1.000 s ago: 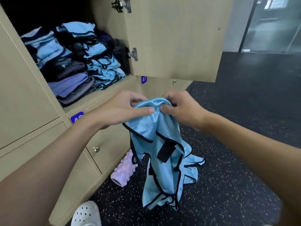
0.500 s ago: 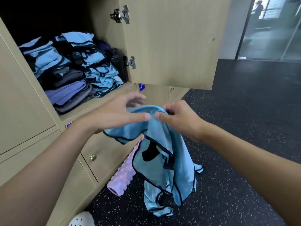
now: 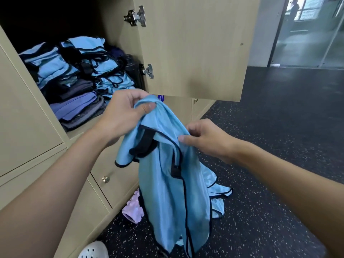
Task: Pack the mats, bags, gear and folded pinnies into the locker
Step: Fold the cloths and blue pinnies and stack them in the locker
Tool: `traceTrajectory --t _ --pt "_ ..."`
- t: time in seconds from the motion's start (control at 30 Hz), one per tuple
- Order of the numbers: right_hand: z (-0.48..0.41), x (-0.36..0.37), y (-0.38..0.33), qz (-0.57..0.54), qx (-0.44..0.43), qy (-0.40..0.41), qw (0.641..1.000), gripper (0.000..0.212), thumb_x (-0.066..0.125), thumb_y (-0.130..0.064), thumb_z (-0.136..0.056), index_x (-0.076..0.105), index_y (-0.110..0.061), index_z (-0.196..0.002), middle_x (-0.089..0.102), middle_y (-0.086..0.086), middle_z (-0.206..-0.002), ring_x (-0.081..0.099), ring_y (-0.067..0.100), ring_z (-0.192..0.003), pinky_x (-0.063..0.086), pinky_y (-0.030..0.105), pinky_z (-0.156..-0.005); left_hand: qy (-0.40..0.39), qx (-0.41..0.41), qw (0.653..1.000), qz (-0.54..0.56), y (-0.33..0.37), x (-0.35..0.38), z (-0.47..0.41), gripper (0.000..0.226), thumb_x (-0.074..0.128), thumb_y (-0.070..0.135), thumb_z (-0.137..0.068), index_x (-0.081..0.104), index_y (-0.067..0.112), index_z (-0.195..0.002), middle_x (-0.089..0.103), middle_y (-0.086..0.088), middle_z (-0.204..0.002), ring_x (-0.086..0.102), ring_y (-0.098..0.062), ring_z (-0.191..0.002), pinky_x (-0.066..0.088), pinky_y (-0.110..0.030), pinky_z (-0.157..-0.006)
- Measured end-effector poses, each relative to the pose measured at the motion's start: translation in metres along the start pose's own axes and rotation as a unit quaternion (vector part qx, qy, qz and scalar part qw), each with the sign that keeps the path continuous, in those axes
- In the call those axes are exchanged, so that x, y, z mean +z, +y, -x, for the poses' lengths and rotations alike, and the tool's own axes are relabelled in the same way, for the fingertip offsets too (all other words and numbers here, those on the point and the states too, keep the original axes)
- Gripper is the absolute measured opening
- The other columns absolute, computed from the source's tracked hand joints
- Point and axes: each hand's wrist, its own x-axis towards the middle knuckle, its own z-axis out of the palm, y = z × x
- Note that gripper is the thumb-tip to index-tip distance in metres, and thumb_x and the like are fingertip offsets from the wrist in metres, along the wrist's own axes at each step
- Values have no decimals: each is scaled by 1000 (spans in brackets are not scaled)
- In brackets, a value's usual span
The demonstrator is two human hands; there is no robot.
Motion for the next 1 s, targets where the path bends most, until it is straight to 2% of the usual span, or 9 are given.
traceTrajectory --t 0.07,0.13,0.23,0.33,0.43,0.53,0.73,0.9,1.0 --pt "0 -2 -5 -22 -5 30 999 23 66 -16 -94 63 6 -89 64 15 -80 53 19 -71 42 35 -66 40 -1 997 -61 -5 -5 -4 18 65 6 -93 69 21 -85 72 -3 -89 63 -10 -76 53 -28 -75" --pt "0 -2 -14 -38 -23 71 996 20 66 -13 -93 62 6 -86 64 10 -74 54 14 -63 44 27 -59 25 -11 992 -120 -8 -6 -5 19 66 4 -93 65 22 -100 68 -1 -108 62 -6 -90 51 -29 -89" --pt "-2 2 -23 -73 -39 115 990 14 67 -12 -92 65 0 -85 64 13 -75 54 16 -62 43 28 -57 -140 -56 987 -51 -7 2 4 48 76 21 -85 54 25 -128 63 1 -127 63 -7 -112 47 -19 -101" --pt "-6 4 -25 -80 -26 151 985 14 70 -15 -90 67 -9 -78 63 6 -71 53 11 -60 43 27 -58 -249 -52 966 -39 -3 18 13 51 81 30 -80 62 23 -127 71 4 -120 67 -8 -109 51 -20 -98" --pt "-8 3 -26 -84 -21 171 981 20 70 -14 -90 65 -15 -71 60 -3 -63 50 4 -53 42 21 -54 -211 -47 975 -55 -5 28 14 26 79 18 -83 72 13 -107 76 -5 -101 72 -20 -92 56 -36 -92" --pt "-8 0 -24 -120 -13 190 974 18 69 -11 -90 65 -12 -72 60 2 -66 52 12 -58 44 26 -56 -148 -35 987 -49 -8 31 12 4 75 10 -86 71 11 -86 73 -15 -84 64 -17 -73 57 -41 -81" --pt "-7 -3 -17 -122 13 151 981 12 65 -13 -93 64 -8 -82 54 9 -70 43 11 -54 35 19 -46 -31 -12 999 42 -1 36 7 14 64 5 -95 66 13 -84 65 1 -73 53 -9 -61 44 -19 -58" --pt "-2 9 -19 -218 42 61 973 22 57 -32 -98 58 -11 -91 54 -1 -71 50 10 -61 52 26 -65 43 1 995 87 4 27 1 18 62 6 -96 65 16 -82 68 0 -72 58 -9 -62 48 -24 -60" --pt "0 19 -20 -135 28 20 990 34 71 -38 -86 58 -16 -108 66 0 -97 62 7 -75 53 27 -76 84 5 991 103 7 21 -2 17 63 6 -95 65 15 -81 66 -4 -73 57 -12 -62 47 -27 -60"
